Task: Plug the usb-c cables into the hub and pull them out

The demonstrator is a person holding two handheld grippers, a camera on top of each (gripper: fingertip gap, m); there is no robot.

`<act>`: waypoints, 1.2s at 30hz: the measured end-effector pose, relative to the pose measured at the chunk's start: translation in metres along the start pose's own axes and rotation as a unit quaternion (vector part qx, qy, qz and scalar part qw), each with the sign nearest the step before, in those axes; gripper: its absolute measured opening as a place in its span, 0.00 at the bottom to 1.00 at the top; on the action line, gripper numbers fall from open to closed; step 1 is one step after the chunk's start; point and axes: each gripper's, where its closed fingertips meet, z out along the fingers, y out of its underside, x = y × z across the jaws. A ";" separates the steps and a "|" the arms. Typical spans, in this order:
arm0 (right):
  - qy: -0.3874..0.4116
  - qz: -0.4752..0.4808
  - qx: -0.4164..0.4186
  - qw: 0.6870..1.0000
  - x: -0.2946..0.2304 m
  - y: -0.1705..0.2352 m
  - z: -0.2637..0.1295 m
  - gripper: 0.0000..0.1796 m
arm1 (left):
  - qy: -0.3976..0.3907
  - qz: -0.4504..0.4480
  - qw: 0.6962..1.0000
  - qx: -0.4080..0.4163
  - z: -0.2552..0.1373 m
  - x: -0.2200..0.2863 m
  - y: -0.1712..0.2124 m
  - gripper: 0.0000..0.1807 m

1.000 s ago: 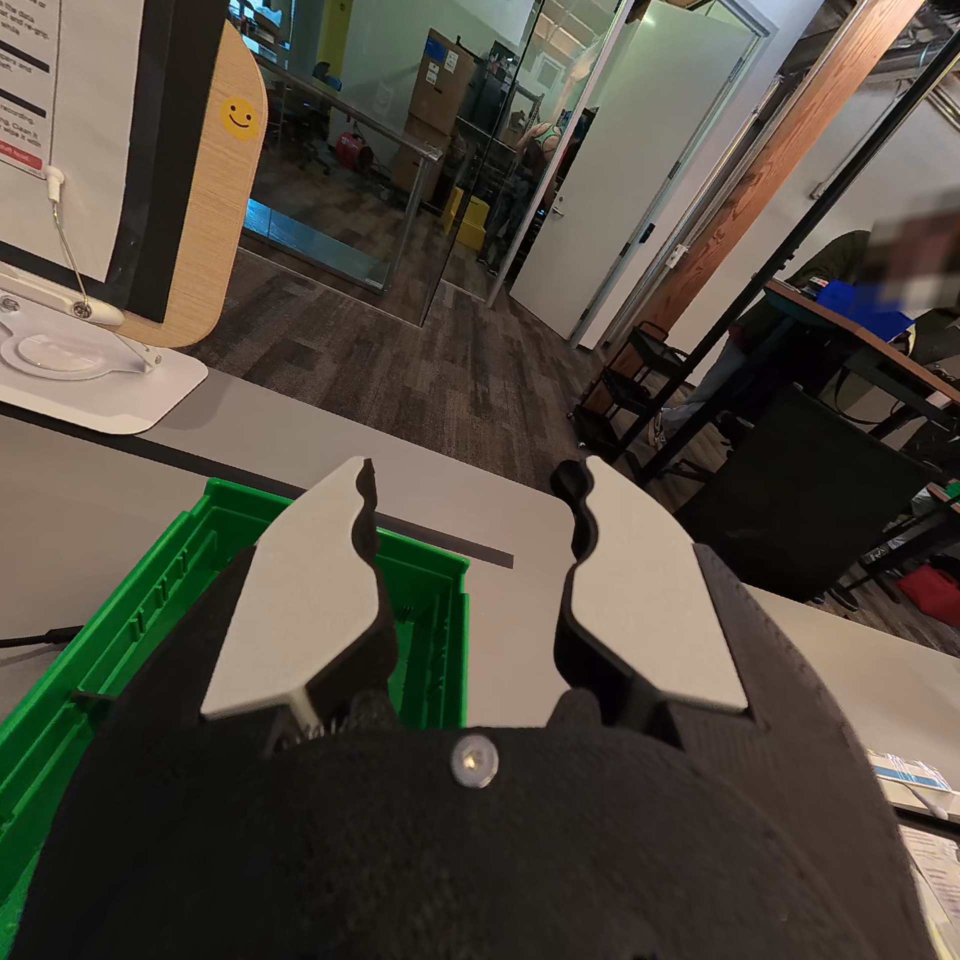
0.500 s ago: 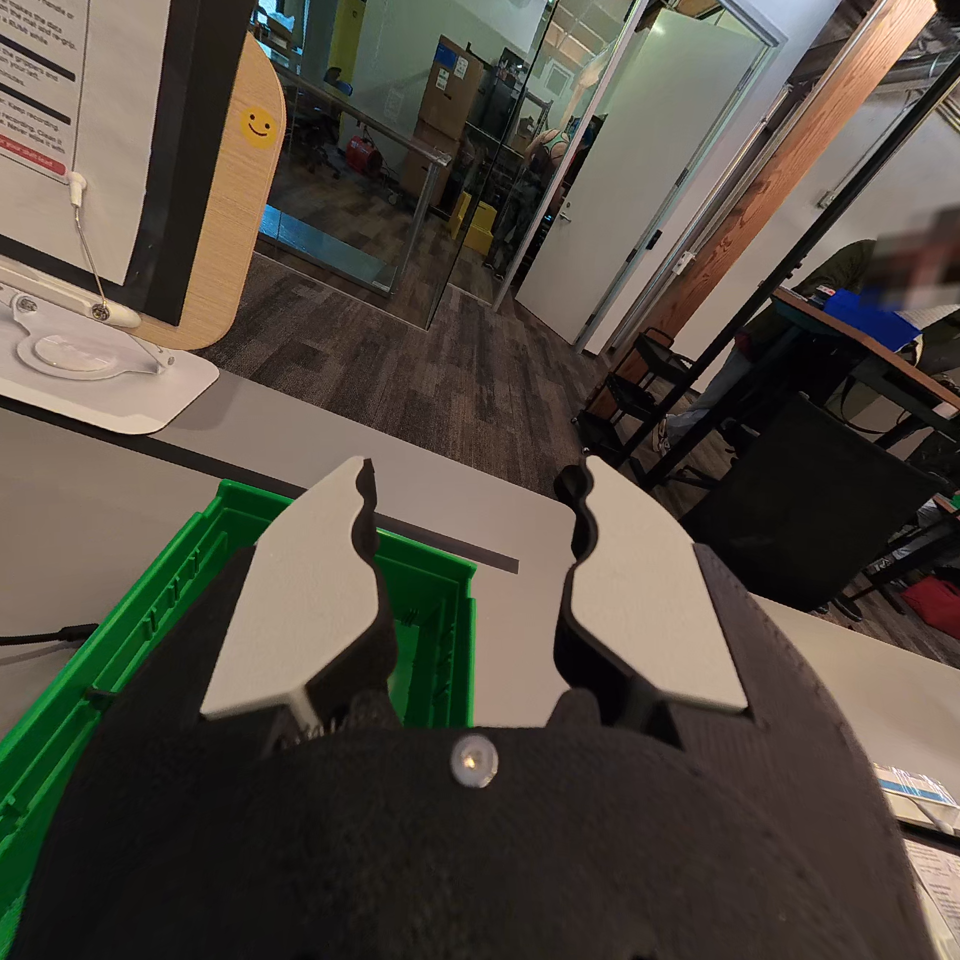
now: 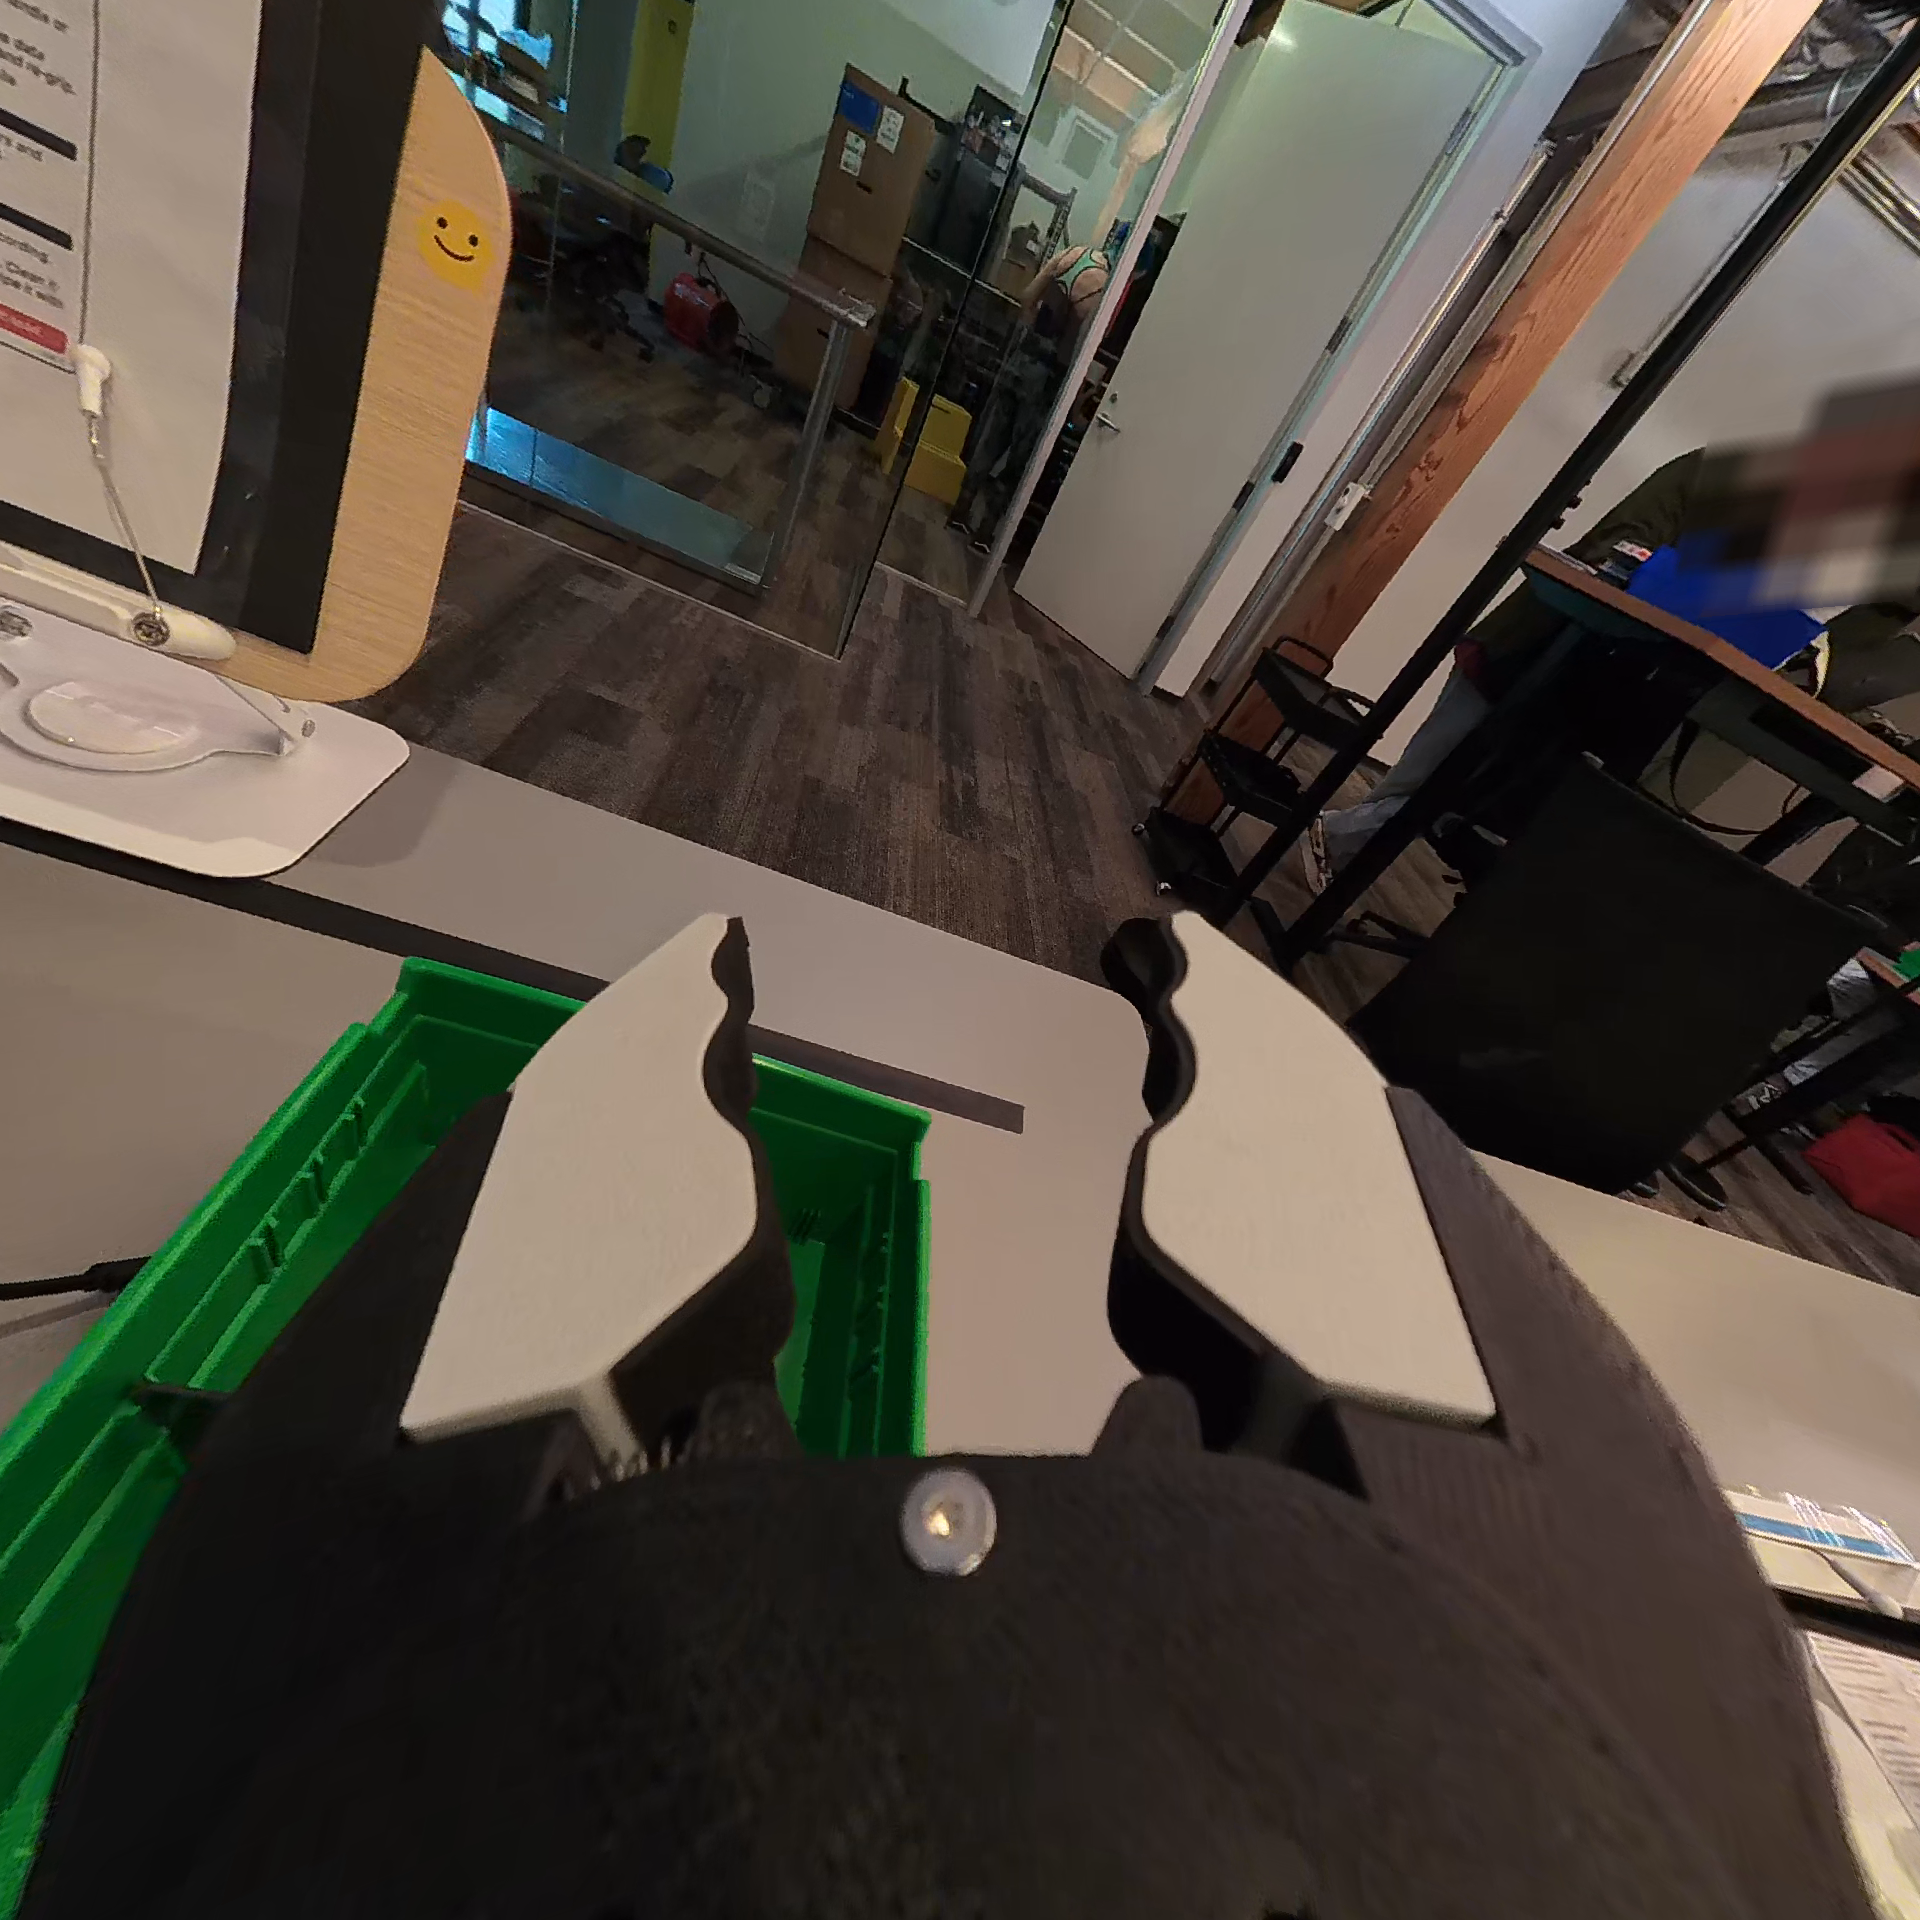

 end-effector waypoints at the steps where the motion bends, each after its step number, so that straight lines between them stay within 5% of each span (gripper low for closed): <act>1: 0.001 0.003 0.000 1.000 0.001 0.001 0.000 0.41 | -0.023 0.008 1.000 0.010 0.007 0.005 -0.007 0.02; 6: 0.000 0.005 -0.002 1.000 0.002 0.003 -0.001 0.41 | -0.095 0.051 0.994 -0.005 0.069 0.028 -0.011 0.02; 14: -0.006 0.012 0.007 1.000 0.004 0.001 -0.004 0.41 | -0.069 0.042 0.993 -0.089 0.196 0.064 0.055 0.02; 21: -0.017 0.030 0.005 0.999 0.005 0.005 -0.004 0.41 | -0.002 0.043 0.989 -0.140 0.237 0.130 0.118 0.02; 26: -0.023 0.022 0.012 0.999 -0.003 -0.002 -0.005 0.41 | 0.039 0.034 0.985 -0.163 0.249 0.146 0.139 0.18; 31: -0.035 0.021 0.045 0.998 -0.020 -0.023 -0.011 0.41 | 0.069 0.033 0.988 -0.135 0.243 0.144 0.117 0.25; 36: -0.051 0.052 0.136 0.988 -0.040 -0.068 -0.026 0.41 | 0.076 0.046 0.996 -0.023 0.210 0.136 0.030 0.30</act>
